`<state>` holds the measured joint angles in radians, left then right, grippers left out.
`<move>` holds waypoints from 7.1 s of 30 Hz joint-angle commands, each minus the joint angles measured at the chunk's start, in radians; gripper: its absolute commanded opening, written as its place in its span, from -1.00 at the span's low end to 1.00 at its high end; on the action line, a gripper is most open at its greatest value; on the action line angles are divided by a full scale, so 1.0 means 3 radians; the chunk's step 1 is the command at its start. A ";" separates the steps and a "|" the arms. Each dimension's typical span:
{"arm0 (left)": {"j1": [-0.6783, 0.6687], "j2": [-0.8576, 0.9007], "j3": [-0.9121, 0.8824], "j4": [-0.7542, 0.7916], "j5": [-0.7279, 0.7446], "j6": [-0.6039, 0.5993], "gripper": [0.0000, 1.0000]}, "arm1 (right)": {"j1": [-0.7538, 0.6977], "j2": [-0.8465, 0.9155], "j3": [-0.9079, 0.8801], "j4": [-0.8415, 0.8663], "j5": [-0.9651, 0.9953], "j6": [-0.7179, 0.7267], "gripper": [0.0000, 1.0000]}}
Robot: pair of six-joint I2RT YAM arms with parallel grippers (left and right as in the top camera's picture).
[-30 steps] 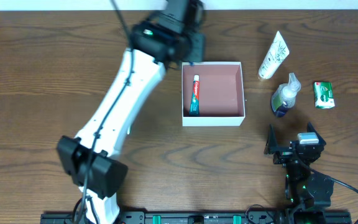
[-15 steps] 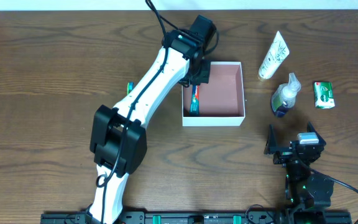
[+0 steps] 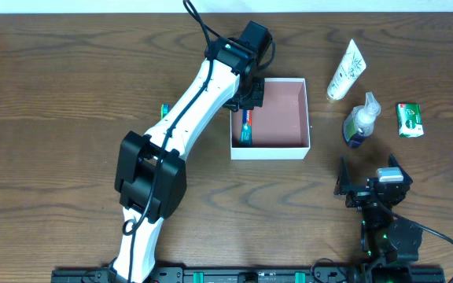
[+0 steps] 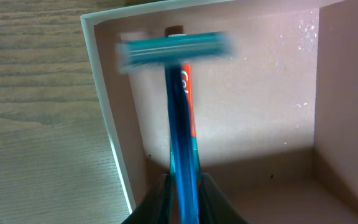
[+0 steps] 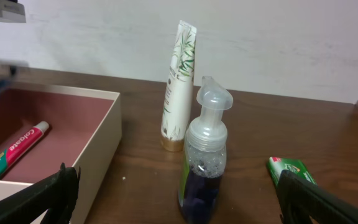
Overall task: Pack container
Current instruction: 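Carry blue razor with left gripper into the box and release, then move left gripper to the green toothbrush and grasp its handle, then lift toothbrush with left gripper and place it in the box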
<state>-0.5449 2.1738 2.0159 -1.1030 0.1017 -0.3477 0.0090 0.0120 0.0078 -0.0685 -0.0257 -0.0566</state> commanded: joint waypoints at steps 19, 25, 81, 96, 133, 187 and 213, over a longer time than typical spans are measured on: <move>0.0342 -0.0317 0.0617 -0.0350 -0.0322 0.0270 -0.21 | 0.0058 -0.0024 -0.0008 -0.0013 0.0022 -0.0039 0.99; 0.0815 -0.0395 0.0474 -0.1087 -0.0551 0.0275 -0.20 | 0.0058 -0.0024 -0.0008 -0.0013 0.0022 -0.0039 0.99; 0.1474 -0.0388 -0.2225 0.0724 0.0061 0.0795 -0.79 | 0.0058 -0.0024 -0.0008 -0.0013 0.0022 -0.0039 0.98; 0.1394 -0.0434 -0.0567 -0.0018 0.0182 0.0680 -0.88 | 0.0058 -0.0024 -0.0008 -0.0013 0.0022 -0.0039 0.99; 0.0107 0.0189 0.0361 -0.0506 0.0387 -0.0107 -0.87 | 0.0058 -0.0024 -0.0008 -0.0014 0.0022 -0.0039 0.98; 0.0042 0.0235 0.0009 -0.0459 0.0381 0.0572 -0.78 | 0.0058 -0.0024 -0.0008 -0.0013 0.0022 -0.0039 0.98; 0.0048 0.0234 -0.0005 -0.0202 0.0233 0.0576 -0.40 | 0.0058 -0.0024 -0.0008 -0.0013 0.0022 -0.0039 0.98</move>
<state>-0.5331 2.2276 2.0235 -1.1713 0.1829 -0.1822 0.0090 0.0116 0.0078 -0.0685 -0.0254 -0.0566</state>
